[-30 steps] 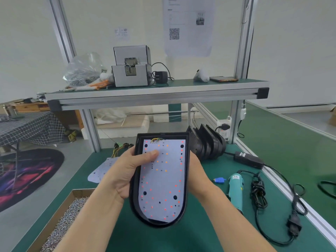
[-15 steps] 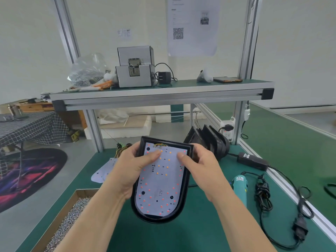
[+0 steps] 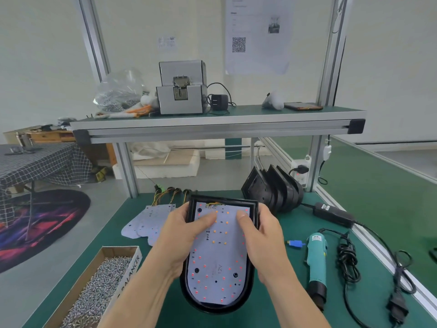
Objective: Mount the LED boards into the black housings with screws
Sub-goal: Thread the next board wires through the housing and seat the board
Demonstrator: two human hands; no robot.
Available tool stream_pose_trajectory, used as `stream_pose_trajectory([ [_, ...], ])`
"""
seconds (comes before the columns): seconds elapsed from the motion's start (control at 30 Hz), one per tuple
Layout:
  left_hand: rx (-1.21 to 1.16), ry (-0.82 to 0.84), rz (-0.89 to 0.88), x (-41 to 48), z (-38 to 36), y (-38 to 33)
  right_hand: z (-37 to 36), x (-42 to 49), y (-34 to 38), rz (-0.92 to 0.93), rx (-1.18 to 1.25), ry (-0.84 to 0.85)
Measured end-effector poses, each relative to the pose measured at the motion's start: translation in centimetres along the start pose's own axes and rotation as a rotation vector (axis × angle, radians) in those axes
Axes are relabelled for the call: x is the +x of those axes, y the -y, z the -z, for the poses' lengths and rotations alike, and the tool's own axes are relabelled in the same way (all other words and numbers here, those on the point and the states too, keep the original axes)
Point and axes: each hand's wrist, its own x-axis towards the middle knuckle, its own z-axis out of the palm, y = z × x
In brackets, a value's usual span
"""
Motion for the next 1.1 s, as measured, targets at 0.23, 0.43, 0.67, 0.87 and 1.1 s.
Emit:
stream_pose_trajectory([
  [0.23,0.023,-0.079,-0.058,-0.2,-0.1,0.7,-1.5,-1.0,-0.8,-0.137,0.187,-0.019],
  [0.43,-0.083,-0.056,-0.007,-0.1,0.7,1.0,-1.8,-1.1,-0.3,0.016,0.000,-0.083],
  [0.67,-0.123,0.013,0.014,0.9,3.7,0.9,1.3,1.8,-1.6,-0.166,0.431,0.335],
  [0.87,-0.248,0.098,0.077,2.6,4.7,1.2,-1.1,1.8,-3.6,-0.178,0.130,0.670],
  [1.1,-0.234,0.131,-0.053,3.5,6.2,1.1,-2.1,2.1,-4.4,-0.168,0.149,0.559],
])
